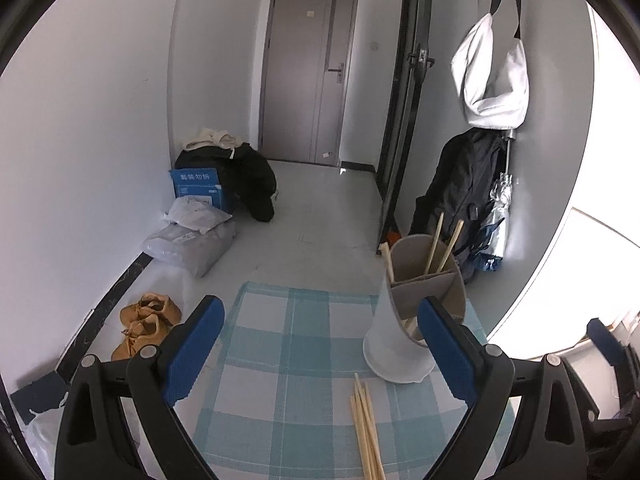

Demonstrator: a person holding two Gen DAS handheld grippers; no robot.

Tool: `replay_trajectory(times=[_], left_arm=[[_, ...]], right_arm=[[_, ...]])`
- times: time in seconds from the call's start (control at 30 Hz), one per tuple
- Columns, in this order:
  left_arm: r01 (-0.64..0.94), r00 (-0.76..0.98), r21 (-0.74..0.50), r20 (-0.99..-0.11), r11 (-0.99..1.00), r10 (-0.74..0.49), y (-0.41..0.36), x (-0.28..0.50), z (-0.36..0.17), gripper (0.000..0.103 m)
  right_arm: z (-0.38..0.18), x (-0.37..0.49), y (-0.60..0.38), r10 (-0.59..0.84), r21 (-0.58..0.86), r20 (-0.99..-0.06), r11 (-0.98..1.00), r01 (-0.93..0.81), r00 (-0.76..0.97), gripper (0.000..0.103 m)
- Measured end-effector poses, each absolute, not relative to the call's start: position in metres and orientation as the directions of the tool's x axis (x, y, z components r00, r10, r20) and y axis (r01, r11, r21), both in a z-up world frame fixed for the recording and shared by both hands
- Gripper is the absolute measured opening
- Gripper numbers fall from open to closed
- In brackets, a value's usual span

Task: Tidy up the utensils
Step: 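Move both open grippers back down to the chopstick pile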

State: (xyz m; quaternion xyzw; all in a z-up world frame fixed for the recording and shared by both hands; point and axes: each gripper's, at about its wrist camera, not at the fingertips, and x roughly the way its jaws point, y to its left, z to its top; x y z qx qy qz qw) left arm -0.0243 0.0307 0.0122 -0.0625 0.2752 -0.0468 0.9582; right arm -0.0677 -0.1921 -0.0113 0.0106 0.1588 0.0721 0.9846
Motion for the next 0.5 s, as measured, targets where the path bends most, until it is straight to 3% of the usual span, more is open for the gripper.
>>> replay_trajectory(times=[0.23,0.37,0.5], left_arm=[[0.050,0.826,-0.153,-0.549,0.987,-0.126,0.034,-0.014,-0.007,0.095],[0.028,0.813,-0.126,-0.574,0.992,-0.095,0.038,-0.008,-0.021,0.095],[0.016,0.792,-0.130,-0.604,0.991,-0.092,0.047,-0.001,-0.038,0.095]], right_arm=[[-0.024,-0.054,-0.190,0.209,0.083,-0.358,0.978,-0.192,0.910,0.103],[-0.034,-0.047,-0.184,0.166,0.044,-0.401,0.986,-0.162,0.901,0.103],[-0.054,-0.031,-0.178,0.152,0.017,-0.491,0.986,-0.165,0.858,0.103]])
